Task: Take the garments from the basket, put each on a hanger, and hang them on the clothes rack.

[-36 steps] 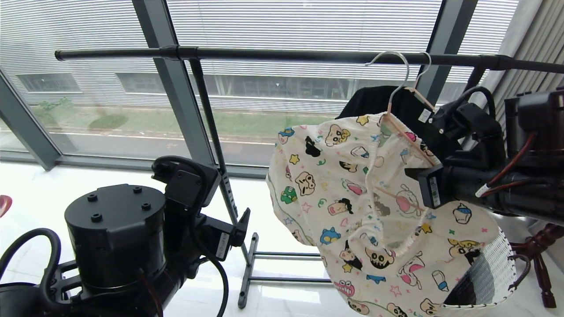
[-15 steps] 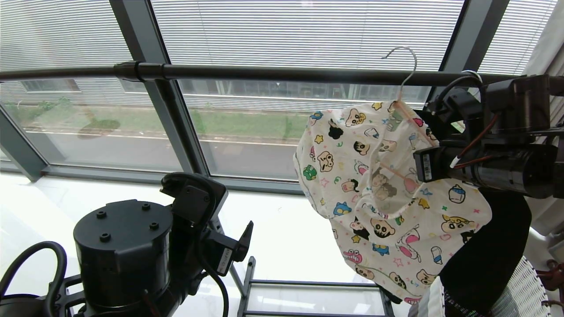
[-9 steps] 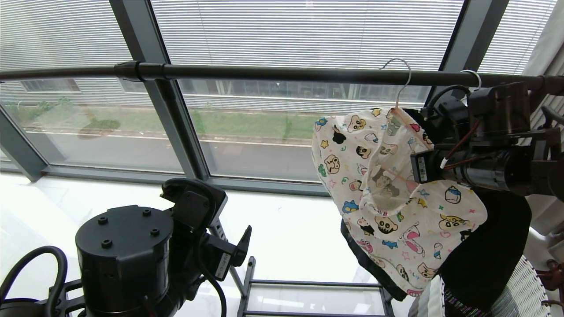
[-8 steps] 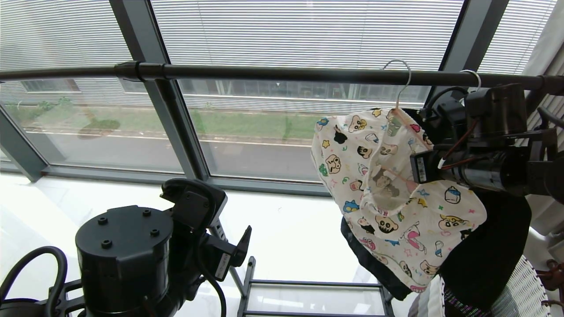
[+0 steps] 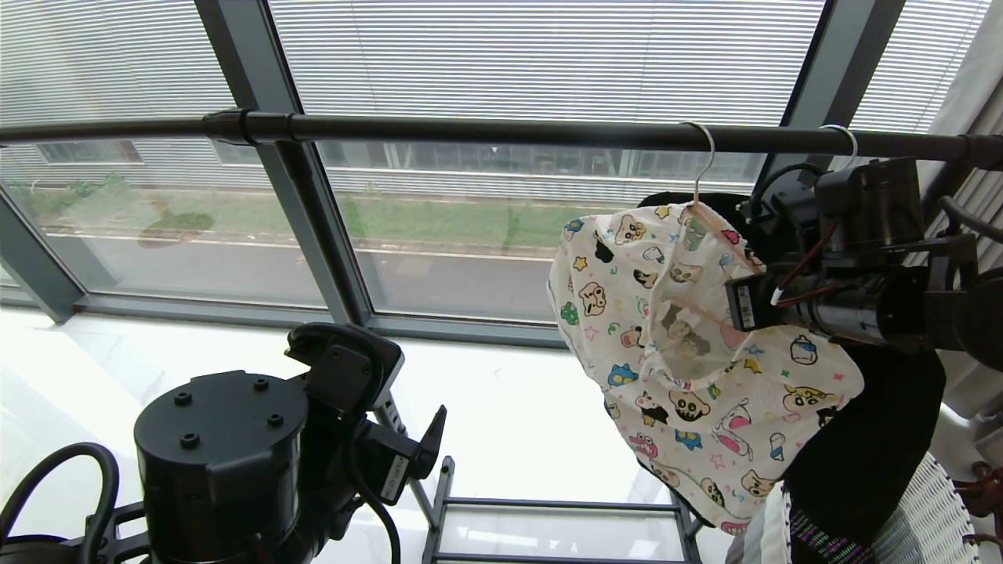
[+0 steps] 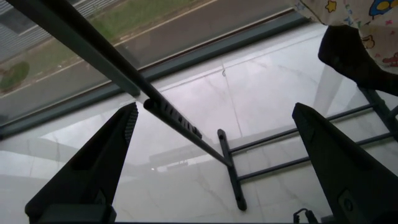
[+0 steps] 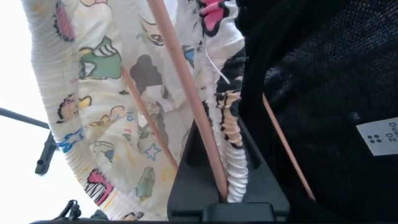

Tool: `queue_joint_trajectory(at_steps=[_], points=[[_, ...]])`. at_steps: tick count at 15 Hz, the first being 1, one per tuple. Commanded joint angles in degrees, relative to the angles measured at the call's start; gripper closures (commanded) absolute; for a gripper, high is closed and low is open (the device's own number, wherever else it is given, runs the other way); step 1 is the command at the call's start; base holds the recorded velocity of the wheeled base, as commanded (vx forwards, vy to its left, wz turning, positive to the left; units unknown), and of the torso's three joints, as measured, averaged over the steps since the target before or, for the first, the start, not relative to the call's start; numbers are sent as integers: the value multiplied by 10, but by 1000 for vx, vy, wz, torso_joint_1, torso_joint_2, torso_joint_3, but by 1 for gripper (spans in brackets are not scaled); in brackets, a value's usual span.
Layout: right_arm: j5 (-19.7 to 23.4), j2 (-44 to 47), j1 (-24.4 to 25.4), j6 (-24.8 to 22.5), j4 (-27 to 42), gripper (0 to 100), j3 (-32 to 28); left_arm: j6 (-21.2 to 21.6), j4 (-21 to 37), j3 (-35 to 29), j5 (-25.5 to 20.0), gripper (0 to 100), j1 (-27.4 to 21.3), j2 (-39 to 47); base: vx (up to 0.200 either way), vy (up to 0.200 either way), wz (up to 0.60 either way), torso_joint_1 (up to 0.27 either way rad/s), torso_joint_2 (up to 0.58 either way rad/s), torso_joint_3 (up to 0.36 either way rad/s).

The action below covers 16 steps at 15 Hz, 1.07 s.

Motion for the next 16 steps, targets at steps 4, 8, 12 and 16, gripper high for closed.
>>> queue_joint_trajectory(at_steps=[4, 8, 12, 16], points=[[0, -104, 1, 0, 27, 0, 27, 2, 1, 8, 0, 0, 0, -24, 0, 0, 0, 0, 0, 0], [1, -301, -1, 0, 187, 0, 34, 3, 33, 50, 2, 0, 26, -132, 0, 0, 0, 0, 0, 0], [1, -514, -29, 0, 404, 0, 33, 3, 351, 41, 1, 0, 164, -385, 0, 0, 0, 0, 0, 0], [0, -632, -101, 0, 515, 0, 35, -28, 524, 53, 0, 0, 382, -570, 0, 0, 0, 0, 0, 0]])
